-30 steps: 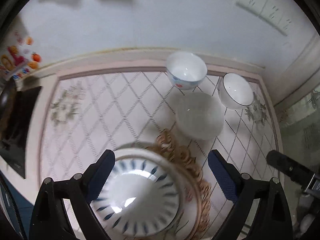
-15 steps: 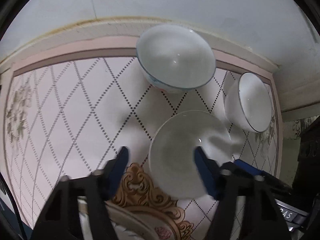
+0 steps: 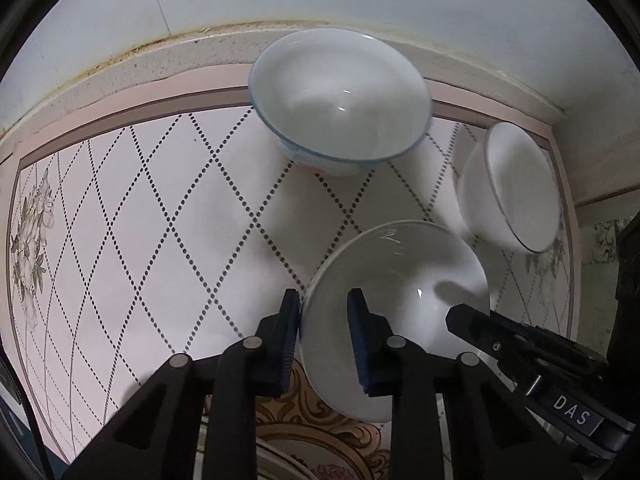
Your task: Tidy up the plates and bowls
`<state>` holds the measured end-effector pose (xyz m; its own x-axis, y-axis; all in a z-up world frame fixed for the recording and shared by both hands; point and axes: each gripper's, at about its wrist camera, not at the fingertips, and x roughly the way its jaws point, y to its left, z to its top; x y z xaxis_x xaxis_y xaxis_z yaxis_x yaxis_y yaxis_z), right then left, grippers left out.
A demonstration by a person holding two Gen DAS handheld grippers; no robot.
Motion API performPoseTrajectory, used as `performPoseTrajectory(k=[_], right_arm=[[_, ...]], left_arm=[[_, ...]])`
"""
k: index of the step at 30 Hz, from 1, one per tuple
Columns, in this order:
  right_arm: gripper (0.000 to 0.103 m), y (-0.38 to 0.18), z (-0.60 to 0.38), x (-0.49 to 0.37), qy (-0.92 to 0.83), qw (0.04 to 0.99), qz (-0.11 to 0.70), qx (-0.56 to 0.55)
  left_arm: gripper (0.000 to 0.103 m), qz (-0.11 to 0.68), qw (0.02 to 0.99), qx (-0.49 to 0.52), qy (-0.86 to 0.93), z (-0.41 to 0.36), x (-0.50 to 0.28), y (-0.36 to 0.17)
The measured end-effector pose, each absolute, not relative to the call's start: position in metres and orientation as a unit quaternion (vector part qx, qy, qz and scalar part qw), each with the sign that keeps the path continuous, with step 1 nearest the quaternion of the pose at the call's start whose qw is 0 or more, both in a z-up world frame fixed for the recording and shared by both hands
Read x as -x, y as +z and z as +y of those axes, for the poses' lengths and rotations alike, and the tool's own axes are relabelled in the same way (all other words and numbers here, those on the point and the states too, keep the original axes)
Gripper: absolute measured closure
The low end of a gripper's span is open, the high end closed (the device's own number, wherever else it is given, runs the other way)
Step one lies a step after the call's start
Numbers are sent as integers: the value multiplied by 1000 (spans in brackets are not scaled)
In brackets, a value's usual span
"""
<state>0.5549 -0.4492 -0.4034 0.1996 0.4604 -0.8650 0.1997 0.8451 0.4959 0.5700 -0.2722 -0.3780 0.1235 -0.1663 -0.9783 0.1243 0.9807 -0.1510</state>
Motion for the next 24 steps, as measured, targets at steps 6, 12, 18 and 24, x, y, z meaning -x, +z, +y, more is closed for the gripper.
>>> performPoseTrajectory(k=[6, 12, 18, 24], right_arm=[[81, -386, -459, -535, 92, 733, 624, -257], [81, -368, -471, -492, 93, 733, 626, -250], [81, -364, -482, -439, 91, 721, 641, -248], [81, -380, -496, -394, 82, 700, 658, -267]], left_arm=[[81, 646, 754, 11, -120, -282, -542, -356], [81, 635, 757, -6, -152, -295, -495, -334], [81, 644, 744, -12, -175, -303, -461, -335], [81, 665, 722, -28, -186, -319, -433, -360]])
